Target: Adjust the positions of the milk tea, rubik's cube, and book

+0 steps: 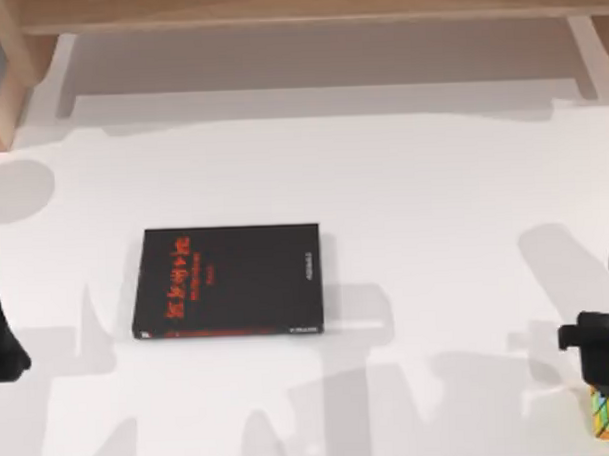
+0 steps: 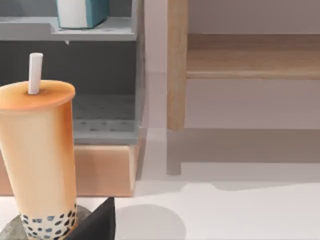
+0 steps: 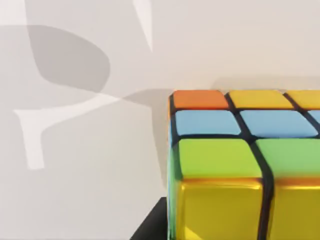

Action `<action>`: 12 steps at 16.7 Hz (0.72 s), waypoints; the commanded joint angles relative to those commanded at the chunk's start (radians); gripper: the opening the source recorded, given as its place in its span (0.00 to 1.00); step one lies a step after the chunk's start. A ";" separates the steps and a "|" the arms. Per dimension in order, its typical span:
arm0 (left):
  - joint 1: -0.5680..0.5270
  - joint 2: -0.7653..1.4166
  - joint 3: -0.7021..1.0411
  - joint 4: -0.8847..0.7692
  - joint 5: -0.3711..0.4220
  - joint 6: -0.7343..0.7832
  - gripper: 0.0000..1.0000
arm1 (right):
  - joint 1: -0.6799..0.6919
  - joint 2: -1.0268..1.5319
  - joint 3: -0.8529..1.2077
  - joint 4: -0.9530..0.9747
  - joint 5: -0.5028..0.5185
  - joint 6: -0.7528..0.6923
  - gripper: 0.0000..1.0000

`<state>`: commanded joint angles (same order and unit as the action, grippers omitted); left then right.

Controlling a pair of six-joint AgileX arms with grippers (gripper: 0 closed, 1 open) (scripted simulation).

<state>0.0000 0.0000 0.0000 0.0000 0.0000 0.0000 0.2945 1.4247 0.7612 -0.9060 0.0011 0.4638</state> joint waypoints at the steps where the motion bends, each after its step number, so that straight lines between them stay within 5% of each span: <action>1: 0.000 0.000 0.000 0.000 0.000 0.000 1.00 | -0.001 -0.009 0.013 -0.026 0.000 0.000 0.00; 12: 0.000 0.000 0.000 0.000 0.000 0.000 1.00 | 0.036 0.028 0.152 0.027 0.071 -0.050 0.00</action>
<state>0.0000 0.0000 0.0000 0.0000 0.0000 0.0000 0.3303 1.4522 0.9131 -0.8789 0.0726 0.4143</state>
